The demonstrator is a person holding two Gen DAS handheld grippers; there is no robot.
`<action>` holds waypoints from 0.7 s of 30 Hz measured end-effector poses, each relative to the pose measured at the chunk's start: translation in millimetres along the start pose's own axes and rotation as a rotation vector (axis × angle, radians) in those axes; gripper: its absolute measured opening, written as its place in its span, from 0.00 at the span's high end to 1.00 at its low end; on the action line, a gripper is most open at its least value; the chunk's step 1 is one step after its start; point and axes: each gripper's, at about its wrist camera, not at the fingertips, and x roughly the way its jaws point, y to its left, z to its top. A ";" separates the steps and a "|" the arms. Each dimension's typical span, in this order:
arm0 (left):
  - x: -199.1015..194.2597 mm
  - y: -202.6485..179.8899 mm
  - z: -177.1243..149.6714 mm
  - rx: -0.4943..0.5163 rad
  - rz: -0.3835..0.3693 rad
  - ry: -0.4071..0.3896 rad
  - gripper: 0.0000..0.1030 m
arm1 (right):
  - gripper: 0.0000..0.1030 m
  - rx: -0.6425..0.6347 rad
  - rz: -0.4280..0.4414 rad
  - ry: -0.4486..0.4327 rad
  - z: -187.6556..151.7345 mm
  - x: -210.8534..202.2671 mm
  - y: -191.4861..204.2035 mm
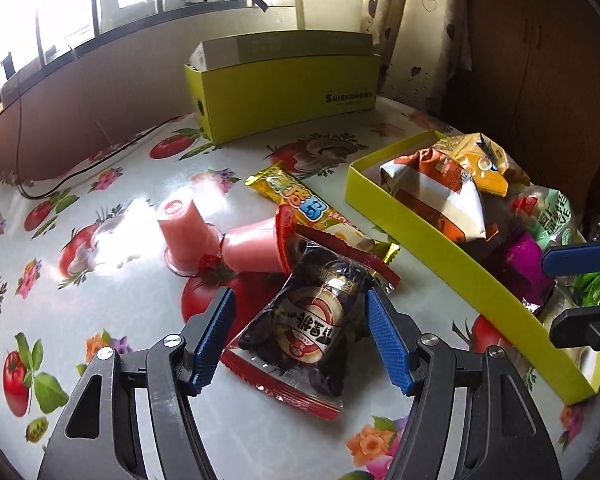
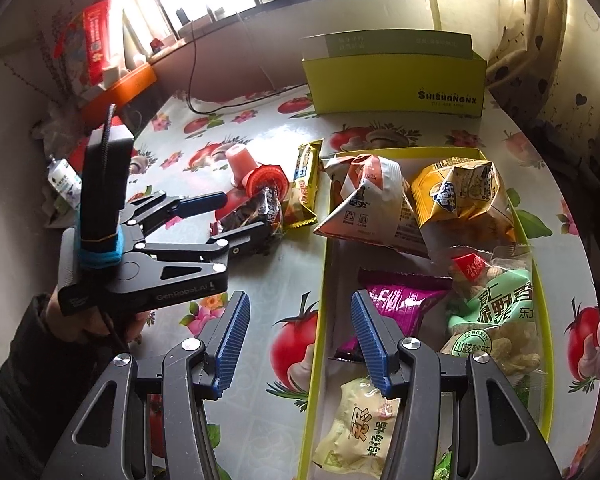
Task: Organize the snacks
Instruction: 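Grasp the brown chocolate snack packet with the left tool, then grasp a pink jelly cup with the right tool while the left tool lifts the chocolate packet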
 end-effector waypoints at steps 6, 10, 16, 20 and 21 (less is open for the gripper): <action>5.1 -7.0 0.1 0.001 -0.006 0.025 0.50 | 0.49 0.006 -0.006 0.002 1.9 2.6 -1.6; -1.6 -3.6 -5.5 -0.076 -0.019 0.012 0.59 | 0.49 0.003 -0.008 -0.003 4.3 2.0 0.0; -18.8 1.9 -22.9 -0.194 -0.009 -0.014 0.64 | 0.49 -0.032 -0.016 -0.019 14.6 -0.9 6.2; -29.7 4.0 -34.3 -0.239 -0.008 -0.025 0.65 | 0.49 -0.066 -0.021 -0.029 26.6 2.4 13.3; -32.4 5.1 -37.3 -0.246 -0.009 -0.028 0.65 | 0.49 -0.076 -0.020 -0.031 29.9 3.8 15.5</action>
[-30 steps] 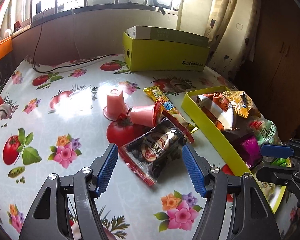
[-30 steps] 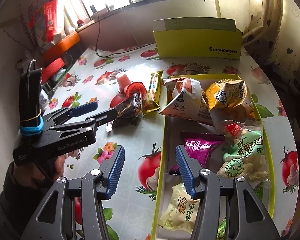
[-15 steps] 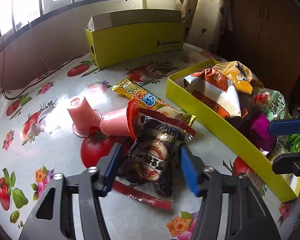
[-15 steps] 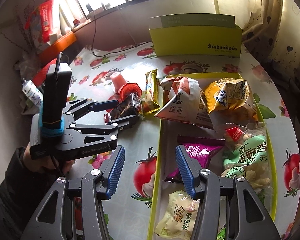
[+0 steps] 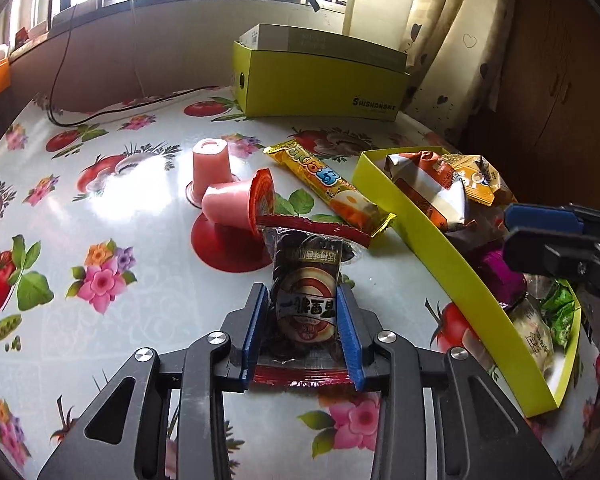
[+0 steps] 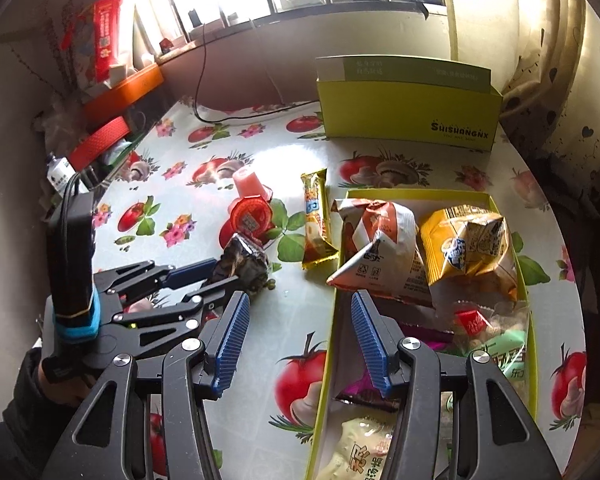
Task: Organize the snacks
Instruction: 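Grasp a pink jelly cup with the right tool while the left tool lifts the chocolate packet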
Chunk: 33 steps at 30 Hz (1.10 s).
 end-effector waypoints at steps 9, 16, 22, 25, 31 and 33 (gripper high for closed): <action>-24.0 28.5 -14.7 -0.097 0.057 -0.038 0.66 | 0.49 -0.134 0.013 0.038 38.5 35.2 27.6; -29.8 57.6 -14.6 -0.188 0.117 -0.060 0.66 | 0.48 -0.281 0.009 0.109 63.3 86.2 57.9; -29.4 71.3 -15.0 -0.233 0.120 -0.059 0.65 | 0.48 -0.327 0.005 0.151 75.2 125.9 63.2; -29.3 74.5 -14.9 -0.246 0.118 -0.060 0.65 | 0.48 -0.323 0.009 0.180 77.1 141.3 61.7; -25.1 78.6 -14.7 -0.265 0.101 -0.044 0.61 | 0.60 -0.303 0.031 0.203 74.8 150.8 63.8; -23.4 80.9 -14.5 -0.277 0.091 -0.038 0.60 | 0.61 -0.302 0.032 0.200 72.5 149.1 66.9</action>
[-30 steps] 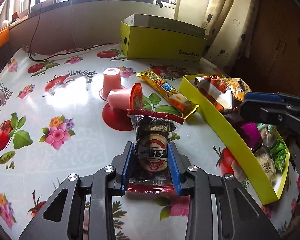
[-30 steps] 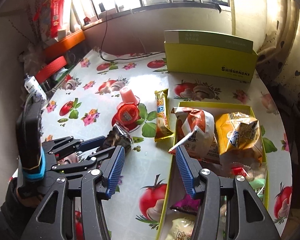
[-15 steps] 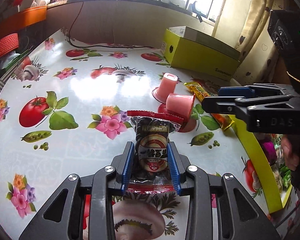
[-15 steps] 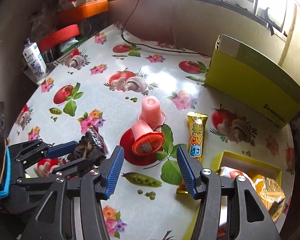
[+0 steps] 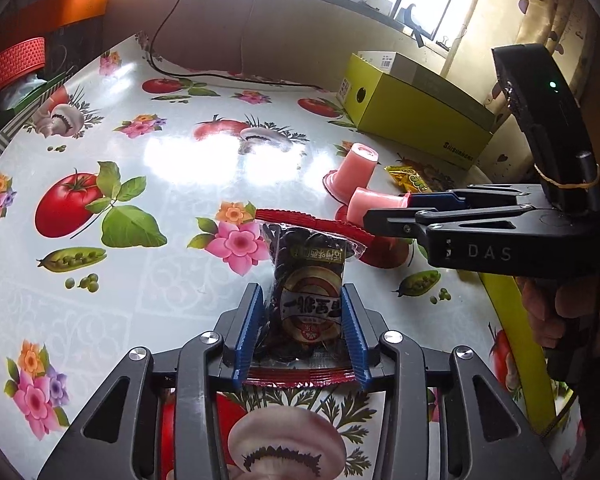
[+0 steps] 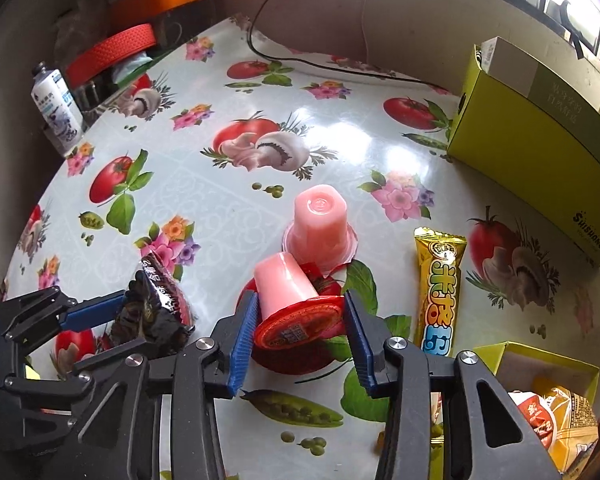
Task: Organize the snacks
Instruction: 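Grasp a pink jelly cup with the right tool while the left tool lifts the chocolate packet, then carry the chocolate packet and pink jelly cup toward the yellow tray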
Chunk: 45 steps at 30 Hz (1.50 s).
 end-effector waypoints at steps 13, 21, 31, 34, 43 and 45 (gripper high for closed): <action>3.5 -9.7 0.9 0.051 0.024 0.011 0.60 | 0.61 0.108 0.011 -0.058 -46.1 -40.3 12.4; -3.5 -15.3 -3.8 0.059 0.040 -0.006 0.65 | 0.61 0.146 0.018 -0.097 -82.6 -72.1 21.9; -31.2 -20.8 -20.0 0.026 0.011 -0.026 0.66 | 0.61 0.195 0.024 -0.141 -109.6 -96.5 21.8; -44.2 -22.5 -22.8 0.016 -0.005 -0.042 0.66 | 0.61 0.209 0.029 -0.156 -116.3 -103.9 22.1; -73.6 -45.0 -32.6 0.043 -0.012 -0.071 0.66 | 0.61 0.227 0.039 -0.206 -132.5 -128.4 24.4; -77.7 -51.1 -34.5 0.053 -0.011 -0.074 0.66 | 0.61 0.231 0.041 -0.211 -136.1 -132.3 23.9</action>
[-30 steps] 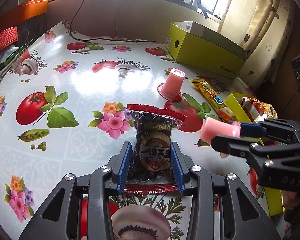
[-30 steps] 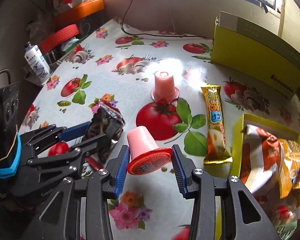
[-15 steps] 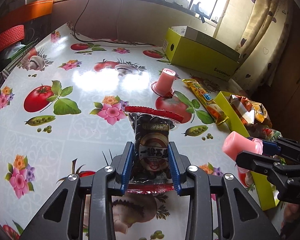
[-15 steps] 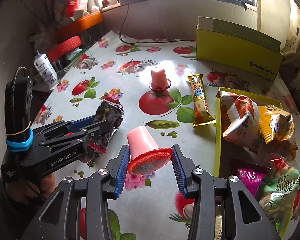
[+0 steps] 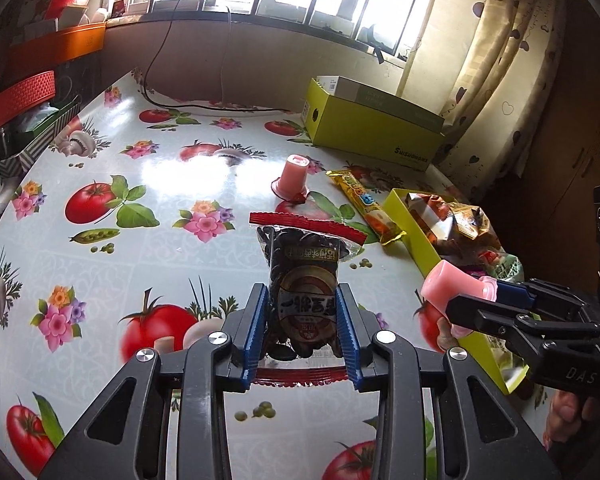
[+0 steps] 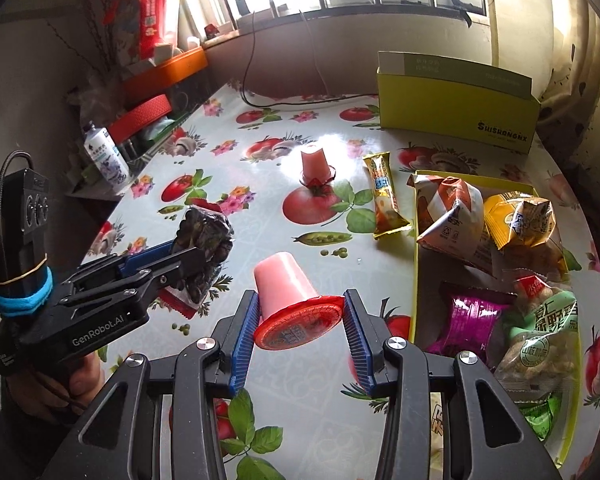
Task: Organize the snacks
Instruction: 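Carry the chocolate packet and pink jelly cup toward the yellow tray, then lower the pink jelly cup into the tray and open the right tool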
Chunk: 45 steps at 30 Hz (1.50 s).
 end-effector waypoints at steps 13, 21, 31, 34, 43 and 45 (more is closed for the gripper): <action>-9.7 -32.4 -2.6 0.050 -0.022 -0.006 0.66 | 0.61 0.029 -0.005 -0.035 -10.2 -23.6 -13.5; -8.6 -43.3 -3.5 0.067 -0.037 0.001 0.66 | 0.61 0.041 -0.009 -0.042 -14.8 -30.4 -19.8; -9.2 -57.3 -5.5 0.091 -0.064 0.007 0.66 | 0.61 0.063 -0.023 -0.049 -22.2 -40.2 -28.2; -9.4 -61.3 -6.8 0.097 -0.073 0.010 0.66 | 0.61 0.071 -0.029 -0.052 -25.0 -44.3 -32.5; -5.2 -73.2 -12.0 0.114 -0.105 0.033 0.66 | 0.61 0.113 -0.063 -0.053 -36.0 -55.0 -52.9; -4.0 -76.2 -13.0 0.118 -0.110 0.038 0.66 | 0.61 0.125 -0.071 -0.052 -37.9 -56.8 -58.7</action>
